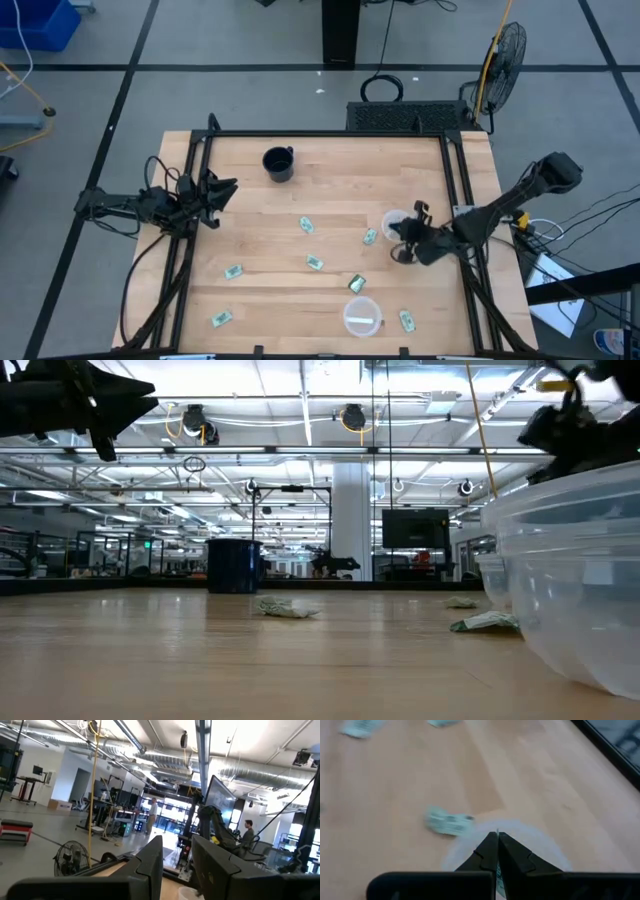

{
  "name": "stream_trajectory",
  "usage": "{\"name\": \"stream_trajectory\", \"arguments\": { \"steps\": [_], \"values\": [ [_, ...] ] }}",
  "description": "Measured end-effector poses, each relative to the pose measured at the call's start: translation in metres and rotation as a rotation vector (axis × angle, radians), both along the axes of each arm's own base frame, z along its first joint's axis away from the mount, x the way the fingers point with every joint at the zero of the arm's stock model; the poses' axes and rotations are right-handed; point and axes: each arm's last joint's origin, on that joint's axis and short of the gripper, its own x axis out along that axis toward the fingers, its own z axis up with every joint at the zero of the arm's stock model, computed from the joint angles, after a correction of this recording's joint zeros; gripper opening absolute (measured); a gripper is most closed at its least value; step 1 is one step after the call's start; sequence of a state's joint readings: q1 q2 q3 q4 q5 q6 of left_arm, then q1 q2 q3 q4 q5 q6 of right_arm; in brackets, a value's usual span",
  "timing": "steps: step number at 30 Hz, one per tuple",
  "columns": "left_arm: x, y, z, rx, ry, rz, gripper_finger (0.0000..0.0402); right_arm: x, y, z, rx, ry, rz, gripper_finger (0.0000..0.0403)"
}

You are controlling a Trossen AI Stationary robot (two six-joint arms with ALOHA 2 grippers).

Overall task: Pick and place items into bin
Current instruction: Put the white stevia packet into the top bin, then put the white stevia packet into the bottom bin

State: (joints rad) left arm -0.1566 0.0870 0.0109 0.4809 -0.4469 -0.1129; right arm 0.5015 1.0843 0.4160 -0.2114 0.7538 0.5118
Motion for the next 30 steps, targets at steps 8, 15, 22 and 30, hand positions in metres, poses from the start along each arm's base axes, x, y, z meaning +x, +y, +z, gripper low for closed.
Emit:
{"name": "stream_trajectory", "arguments": {
  "steps": [8,15,22,30],
  "values": [
    [0.002,0.000,-0.005,-0.043,0.042,0.010,0.0108,0.006,-0.017,-0.004,0.126,0.082,-0.023,0.0032],
    [0.004,0.003,-0.013,-0.072,0.129,0.107,0.0108,0.006,-0.026,-0.005,0.122,0.105,-0.069,0.0091],
    [0.014,0.001,0.008,-0.114,0.300,0.078,0.0108,0.005,-0.027,0.004,0.146,0.098,0.029,0.0120],
    [0.063,-0.009,0.050,-0.145,0.683,0.037,0.0108,0.009,-0.030,0.040,0.125,-0.091,0.062,0.0120]
  ]
}}
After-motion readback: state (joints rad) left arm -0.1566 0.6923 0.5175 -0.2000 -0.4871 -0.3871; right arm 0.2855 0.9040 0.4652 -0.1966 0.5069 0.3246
